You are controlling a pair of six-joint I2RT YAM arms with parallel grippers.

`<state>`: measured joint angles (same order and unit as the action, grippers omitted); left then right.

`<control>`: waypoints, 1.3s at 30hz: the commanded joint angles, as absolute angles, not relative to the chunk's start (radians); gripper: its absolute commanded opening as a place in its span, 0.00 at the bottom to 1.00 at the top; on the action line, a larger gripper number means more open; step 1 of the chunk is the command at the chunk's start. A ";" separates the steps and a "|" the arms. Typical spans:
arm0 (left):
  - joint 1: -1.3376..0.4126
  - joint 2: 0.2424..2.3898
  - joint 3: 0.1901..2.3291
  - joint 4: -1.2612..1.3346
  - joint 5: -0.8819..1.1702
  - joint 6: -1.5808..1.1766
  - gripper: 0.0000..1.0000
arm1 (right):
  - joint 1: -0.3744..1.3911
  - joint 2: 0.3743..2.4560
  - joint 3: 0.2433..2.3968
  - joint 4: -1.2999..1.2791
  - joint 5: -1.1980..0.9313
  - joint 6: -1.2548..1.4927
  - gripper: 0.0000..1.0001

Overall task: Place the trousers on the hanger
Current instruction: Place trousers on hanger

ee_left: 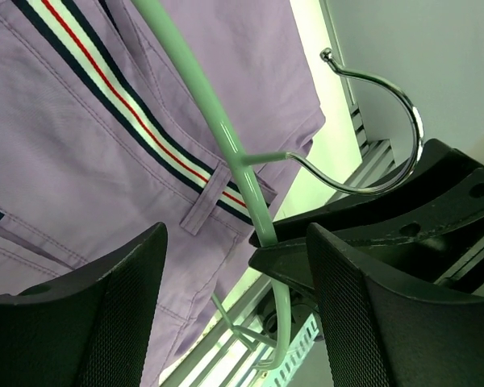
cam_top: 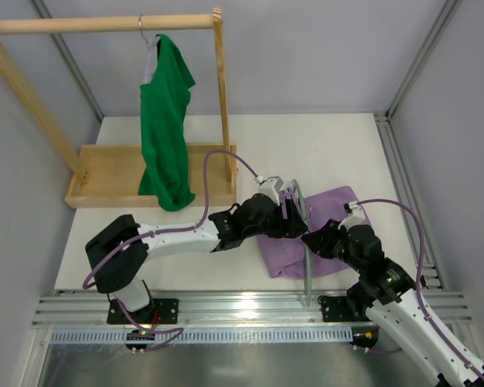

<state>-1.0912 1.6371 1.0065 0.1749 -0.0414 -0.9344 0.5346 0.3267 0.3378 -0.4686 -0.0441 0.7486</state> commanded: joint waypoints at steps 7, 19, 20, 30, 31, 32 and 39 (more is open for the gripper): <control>-1.095 1.655 1.026 0.229 -0.058 -0.930 0.69 | 0.538 0.282 0.310 -0.431 -0.078 0.759 0.22; -1.094 1.695 1.069 0.212 -0.049 -0.931 0.68 | 0.537 0.291 0.308 -0.411 -0.101 0.758 0.22; -1.094 1.700 1.077 0.209 -0.051 -0.931 0.68 | 0.537 0.299 0.307 -0.408 -0.107 0.758 0.22; -1.094 1.750 1.135 0.127 -0.072 -0.936 0.65 | 0.538 0.298 0.276 -0.390 -0.106 0.756 0.21; -1.094 1.761 1.138 0.127 -0.069 -0.942 0.64 | 0.538 0.298 0.276 -0.388 -0.104 0.756 0.21; -1.095 1.764 1.140 0.126 -0.064 -0.946 0.62 | 0.538 0.302 0.278 -0.390 -0.104 0.755 0.21; -1.095 1.764 1.128 0.087 -0.086 -0.974 0.54 | 0.538 0.302 0.276 -0.384 -0.106 0.758 0.16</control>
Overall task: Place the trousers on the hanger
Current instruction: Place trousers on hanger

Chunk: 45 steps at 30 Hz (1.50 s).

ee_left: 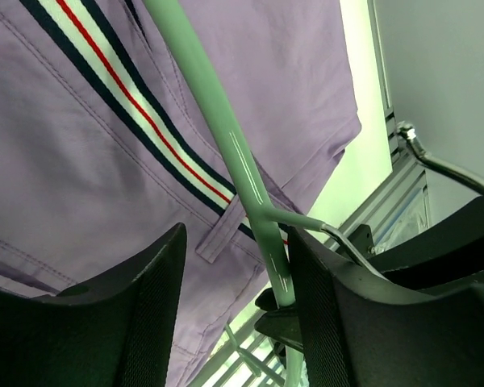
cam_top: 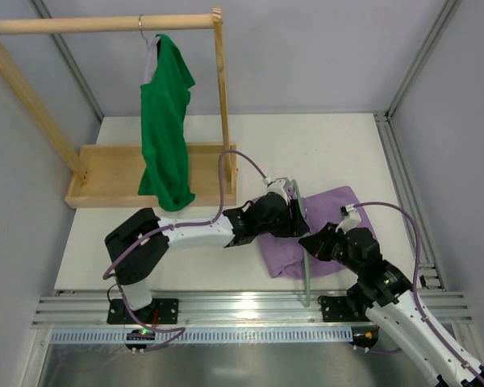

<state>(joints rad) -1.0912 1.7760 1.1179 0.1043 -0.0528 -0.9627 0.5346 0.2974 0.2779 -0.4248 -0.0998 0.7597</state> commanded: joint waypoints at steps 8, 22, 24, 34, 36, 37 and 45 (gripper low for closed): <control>-1.095 1.769 1.121 0.106 -0.078 -1.006 0.14 | 0.537 0.302 0.298 -0.413 -0.101 0.747 0.27; -1.088 1.755 1.169 -0.181 -0.209 -1.106 0.00 | 0.535 0.498 0.483 -0.552 0.216 0.658 0.73; -1.078 1.744 1.172 -0.208 -0.221 -1.123 0.00 | 0.537 0.599 0.517 -0.531 0.238 0.672 0.75; -1.048 1.726 1.184 -0.337 -0.253 -1.135 0.00 | 0.372 0.844 0.470 -0.231 -0.064 0.638 0.77; -1.043 1.714 1.172 -0.342 -0.264 -1.135 0.00 | 0.322 0.902 0.453 -0.114 -0.212 0.617 0.76; -1.042 1.709 1.163 -0.328 -0.261 -1.129 0.00 | 0.305 0.925 0.457 -0.095 -0.231 0.588 0.77; -1.032 1.718 1.154 -0.273 -0.245 -1.095 0.00 | 0.273 1.106 0.460 0.081 -0.397 0.517 0.76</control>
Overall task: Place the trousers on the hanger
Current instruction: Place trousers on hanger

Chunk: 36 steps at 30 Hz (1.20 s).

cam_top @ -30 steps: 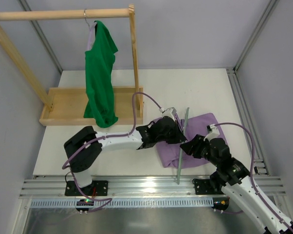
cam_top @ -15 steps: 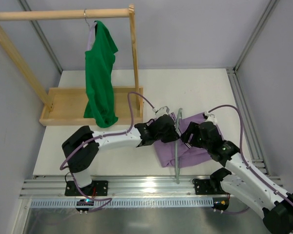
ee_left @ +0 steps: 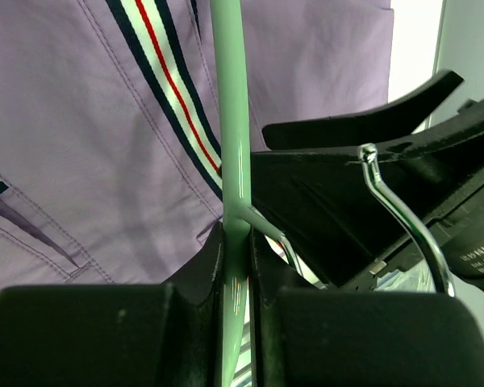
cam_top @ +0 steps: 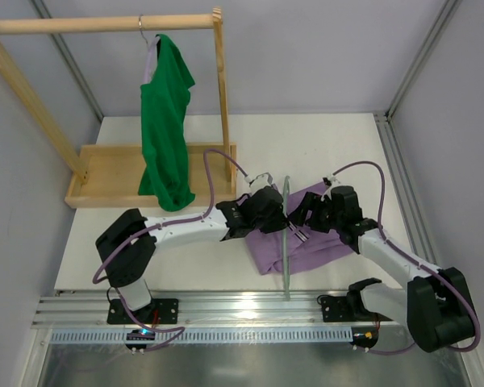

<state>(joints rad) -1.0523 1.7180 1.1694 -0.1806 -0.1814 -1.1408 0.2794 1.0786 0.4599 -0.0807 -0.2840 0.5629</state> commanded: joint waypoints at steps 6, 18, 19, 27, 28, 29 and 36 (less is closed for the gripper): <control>-1.028 1.735 1.147 -0.242 -0.216 -1.094 0.00 | 0.275 1.190 0.448 0.132 -0.420 0.503 0.76; -1.023 1.738 1.135 -0.261 -0.233 -1.103 0.00 | 0.402 1.221 0.373 0.155 -0.279 0.514 0.33; -1.023 1.735 1.138 -0.273 -0.247 -1.111 0.00 | 0.402 1.210 0.365 0.155 -0.269 0.531 0.25; -1.003 1.697 1.123 -0.391 -0.282 -1.146 0.00 | 0.403 0.987 0.400 -0.118 -0.058 0.656 0.04; -0.996 1.692 1.120 -0.399 -0.285 -1.146 0.00 | 0.402 0.950 0.403 -0.170 -0.037 0.667 0.04; -0.994 1.683 1.121 -0.406 -0.294 -1.141 0.00 | 0.402 0.937 0.408 -0.193 -0.006 0.682 0.04; -0.993 1.654 1.114 -0.465 -0.373 -1.152 0.00 | 0.402 0.957 0.475 -0.357 0.161 0.722 0.04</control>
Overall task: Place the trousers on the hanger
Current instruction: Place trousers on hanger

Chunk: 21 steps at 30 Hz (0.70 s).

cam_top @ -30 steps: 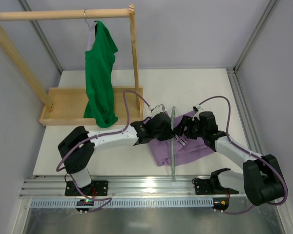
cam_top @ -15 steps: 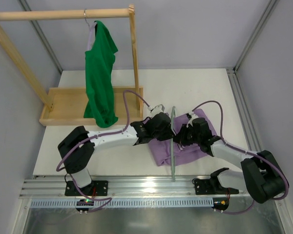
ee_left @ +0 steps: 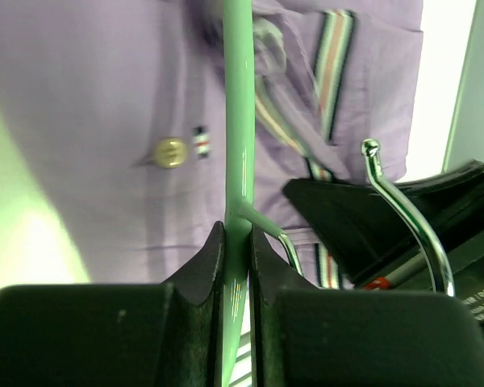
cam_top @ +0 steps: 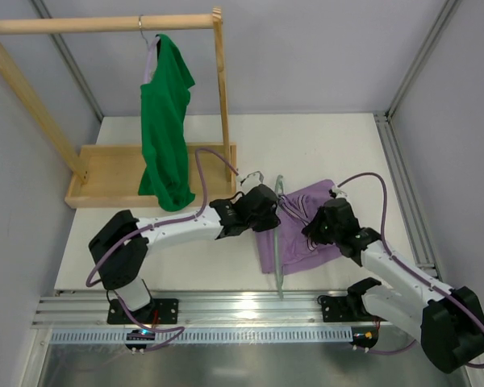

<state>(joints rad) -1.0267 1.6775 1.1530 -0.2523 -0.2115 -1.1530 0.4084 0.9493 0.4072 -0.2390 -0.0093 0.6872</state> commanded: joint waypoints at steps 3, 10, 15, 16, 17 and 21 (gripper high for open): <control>-0.988 1.660 1.137 -0.503 -0.397 -1.123 0.00 | 0.400 0.939 0.512 -0.416 0.202 0.756 0.04; -0.983 1.640 1.108 -0.494 -0.419 -1.065 0.00 | 0.391 0.949 0.716 -0.514 0.296 0.666 0.04; -0.985 1.611 1.025 -0.325 -0.330 -1.049 0.00 | 0.359 1.026 0.807 -0.497 0.345 0.569 0.04; -0.985 1.608 1.016 -0.327 -0.328 -1.052 0.00 | 0.341 1.063 0.833 -0.499 0.350 0.551 0.04; -0.983 1.609 1.012 -0.330 -0.330 -1.054 0.00 | 0.292 1.080 0.841 -0.492 0.344 0.516 0.04; -0.983 1.609 0.993 -0.353 -0.353 -1.063 0.00 | 0.169 1.167 0.867 -0.466 0.302 0.466 0.04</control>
